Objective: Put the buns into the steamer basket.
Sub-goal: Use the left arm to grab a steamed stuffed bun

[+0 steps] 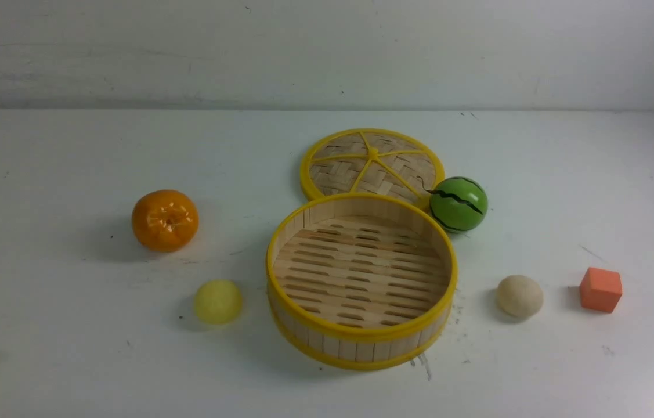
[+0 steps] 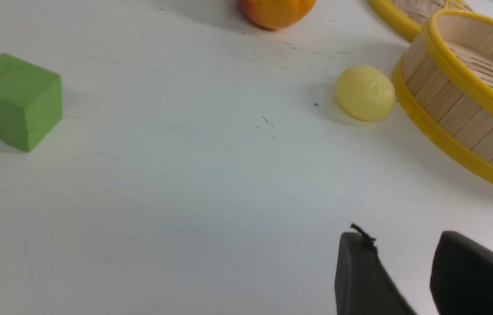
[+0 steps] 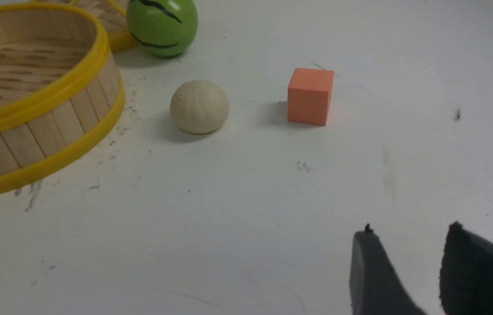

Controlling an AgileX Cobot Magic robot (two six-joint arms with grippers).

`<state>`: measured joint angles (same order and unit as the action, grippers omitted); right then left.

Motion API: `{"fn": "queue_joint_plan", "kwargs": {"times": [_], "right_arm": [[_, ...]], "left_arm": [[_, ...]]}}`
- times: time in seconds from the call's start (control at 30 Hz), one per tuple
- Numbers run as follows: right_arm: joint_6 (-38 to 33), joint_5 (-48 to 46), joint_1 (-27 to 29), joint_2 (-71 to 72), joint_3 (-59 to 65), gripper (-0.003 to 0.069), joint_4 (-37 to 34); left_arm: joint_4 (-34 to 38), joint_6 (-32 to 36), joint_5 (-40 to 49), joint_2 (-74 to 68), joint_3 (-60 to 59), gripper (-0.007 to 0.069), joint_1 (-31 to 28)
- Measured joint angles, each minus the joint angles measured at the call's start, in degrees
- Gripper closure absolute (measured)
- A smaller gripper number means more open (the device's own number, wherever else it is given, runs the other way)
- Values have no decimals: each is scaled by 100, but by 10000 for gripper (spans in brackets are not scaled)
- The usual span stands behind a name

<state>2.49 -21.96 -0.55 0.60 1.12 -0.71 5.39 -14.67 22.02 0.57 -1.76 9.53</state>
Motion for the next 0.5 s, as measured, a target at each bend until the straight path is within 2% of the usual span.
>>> {"fn": "queue_joint_plan", "kwargs": {"times": [0.17, 0.23, 0.27, 0.3, 0.37, 0.43, 0.5], "right_arm": [[0, 0, 0, 0, 0, 418, 0], [0, 0, 0, 0, 0, 418, 0], [0, 0, 0, 0, 0, 418, 0], [0, 0, 0, 0, 0, 418, 0], [0, 0, 0, 0, 0, 418, 0], [0, 0, 0, 0, 0, 418, 0], [0, 0, 0, 0, 0, 418, 0]], "left_arm": [[96, -80, -203, 0, 0, 386, 0], [669, -486, -641, 0, 0, 386, 0], [669, -486, -641, 0, 0, 386, 0], [1210, -834, -963, 0, 0, 386, 0], [1706, -1099, -1352, 0, 0, 386, 0], [2080, -1208, -1865, 0, 0, 393, 0], [2269, -1235, -1957, 0, 79, 426, 0]]}}
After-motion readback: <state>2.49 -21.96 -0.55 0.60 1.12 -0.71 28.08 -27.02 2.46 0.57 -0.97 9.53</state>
